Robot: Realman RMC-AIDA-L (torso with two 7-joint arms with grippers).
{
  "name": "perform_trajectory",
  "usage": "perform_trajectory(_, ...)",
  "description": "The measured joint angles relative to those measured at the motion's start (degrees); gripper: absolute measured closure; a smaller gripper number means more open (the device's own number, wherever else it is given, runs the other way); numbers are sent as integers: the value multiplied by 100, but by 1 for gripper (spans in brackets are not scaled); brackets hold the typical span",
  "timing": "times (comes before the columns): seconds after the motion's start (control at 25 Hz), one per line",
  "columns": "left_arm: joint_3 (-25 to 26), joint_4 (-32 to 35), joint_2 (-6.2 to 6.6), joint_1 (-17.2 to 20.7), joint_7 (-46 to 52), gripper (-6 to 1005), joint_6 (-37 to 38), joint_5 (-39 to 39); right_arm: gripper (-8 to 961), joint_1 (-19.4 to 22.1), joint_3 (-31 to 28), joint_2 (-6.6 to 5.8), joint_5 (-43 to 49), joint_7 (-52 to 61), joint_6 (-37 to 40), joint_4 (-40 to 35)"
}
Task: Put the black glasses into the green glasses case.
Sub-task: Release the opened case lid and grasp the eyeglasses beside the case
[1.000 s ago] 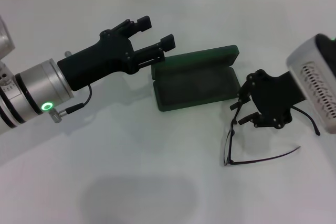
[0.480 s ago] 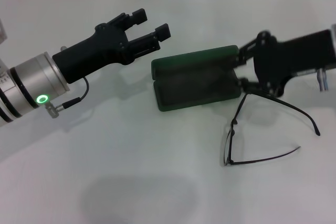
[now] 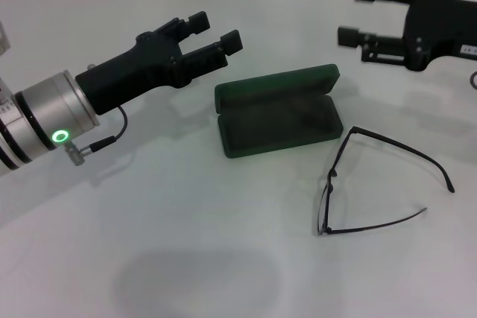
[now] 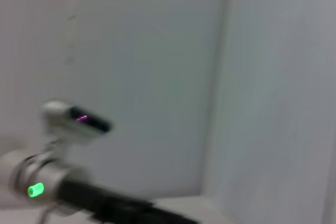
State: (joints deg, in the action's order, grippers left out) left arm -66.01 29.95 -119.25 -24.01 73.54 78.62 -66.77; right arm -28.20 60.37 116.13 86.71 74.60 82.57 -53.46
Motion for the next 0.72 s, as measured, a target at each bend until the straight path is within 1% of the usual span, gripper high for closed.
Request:
perform_trajectory(0.12,1,-9,-9,-1,-35,106,-4,-3,287,340,557,-1,-467,-310,-541,-113)
perform_trajectory(0.28,1,-28,-21,1,-50,106,-5,21,256,550,1209,4,-631,-807,-1283,-230)
perform_trajectory(0.36,1,-10,-35,2,-96,106,-5,55,241,648,1549,5,-981,-1143,-1790,-243)
perform_trajectory(0.48,1,-36,-43,8,-184,106,-5,188,273,778,2034,5,-1702,-1684,-2535,-327)
perform_trajectory(0.56,1,-55,-37,24,-241,106,-5,271,295,784,2283,-4,-1804,-2133,-2747,-449)
perform_trajectory(0.64,1,-56,-30,30,-280,106,-5,288,316,734,2468,-35,-1654,-2333,-2783,-552)
perform_trajectory(0.68,1,-56,-30,29,-302,106,-5,289,327,695,2542,-52,-1450,-2332,-2804,-653)
perform_trajectory(0.72,1,-57,-29,28,-325,106,-6,291,334,642,2569,-64,-1044,-2177,-2820,-837)
